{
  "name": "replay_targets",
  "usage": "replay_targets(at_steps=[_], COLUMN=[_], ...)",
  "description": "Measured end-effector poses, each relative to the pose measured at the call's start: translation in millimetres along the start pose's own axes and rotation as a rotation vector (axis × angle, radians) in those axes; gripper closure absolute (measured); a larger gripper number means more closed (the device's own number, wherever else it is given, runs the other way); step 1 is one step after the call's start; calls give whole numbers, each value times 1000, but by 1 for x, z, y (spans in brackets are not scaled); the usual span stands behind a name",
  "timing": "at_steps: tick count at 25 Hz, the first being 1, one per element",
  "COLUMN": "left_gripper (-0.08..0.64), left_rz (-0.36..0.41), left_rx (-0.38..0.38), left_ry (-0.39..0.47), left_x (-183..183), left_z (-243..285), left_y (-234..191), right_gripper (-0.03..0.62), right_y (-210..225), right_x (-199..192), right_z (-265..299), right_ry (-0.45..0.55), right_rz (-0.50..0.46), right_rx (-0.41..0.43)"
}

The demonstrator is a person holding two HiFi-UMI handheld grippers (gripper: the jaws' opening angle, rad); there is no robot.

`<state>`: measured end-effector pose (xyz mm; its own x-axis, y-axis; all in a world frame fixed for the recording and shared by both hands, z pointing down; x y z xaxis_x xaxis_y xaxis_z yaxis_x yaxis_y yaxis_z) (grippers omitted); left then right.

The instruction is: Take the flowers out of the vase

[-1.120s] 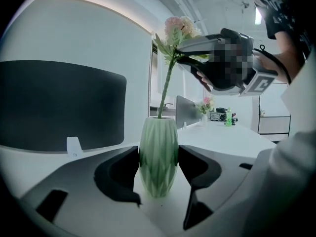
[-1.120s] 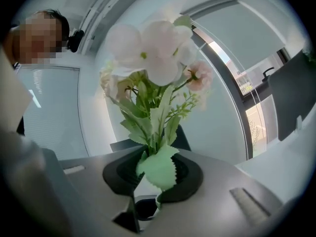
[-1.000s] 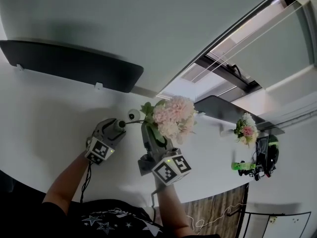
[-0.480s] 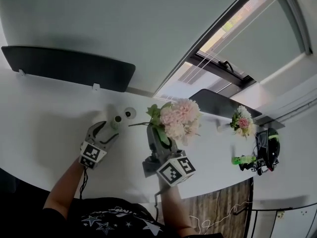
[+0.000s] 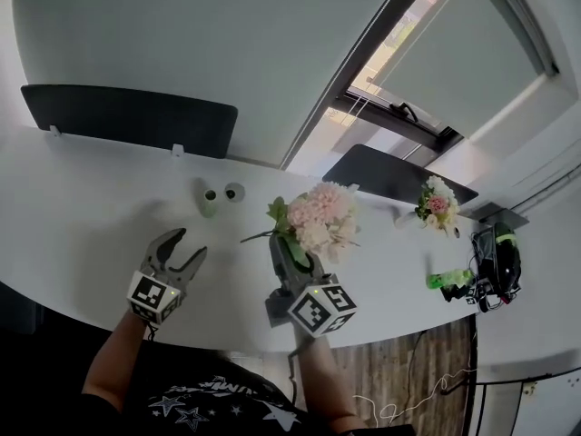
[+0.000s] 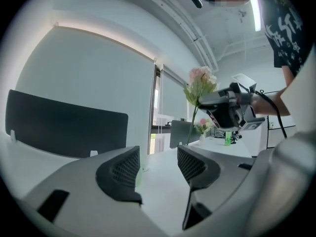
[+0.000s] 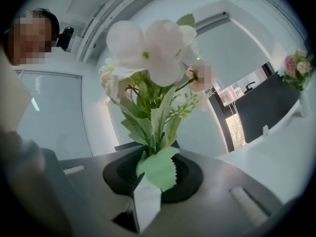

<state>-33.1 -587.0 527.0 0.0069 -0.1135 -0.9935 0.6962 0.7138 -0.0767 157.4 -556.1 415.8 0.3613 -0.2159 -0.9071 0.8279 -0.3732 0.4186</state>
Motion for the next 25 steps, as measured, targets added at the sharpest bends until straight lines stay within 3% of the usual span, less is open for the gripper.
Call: replay_targets(at_steps=[5, 13, 19, 25], left_gripper=[402, 516, 539, 548], left_rz=[30, 11, 1, 17], left_rx=[50, 136, 172, 194], left_ry=[34, -9, 20, 39], left_x=[22, 28, 32, 46], left_z=[-19, -49, -77, -97], left_y=[41, 104, 157, 191], right_gripper=[526, 526, 526, 526], right_y=[1, -2, -8, -17], right_x=[-15, -35, -56, -75], right_z=[-36, -98, -138, -158], right_ry=[-19, -54, -104, -146], right_rz=[11, 1, -60, -62], right_rx=[7, 43, 93, 139])
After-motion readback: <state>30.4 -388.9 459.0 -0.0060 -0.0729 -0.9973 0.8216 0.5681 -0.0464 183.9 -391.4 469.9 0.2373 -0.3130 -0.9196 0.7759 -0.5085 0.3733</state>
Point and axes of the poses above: the fingertips, and each gripper's own axes: z forward along the fingers, y to its right, x out of its top, the point moved 3 cm from there along -z, backward along the fingers, and after that the axes turned 1 degree about z, right-handed, at the moved point
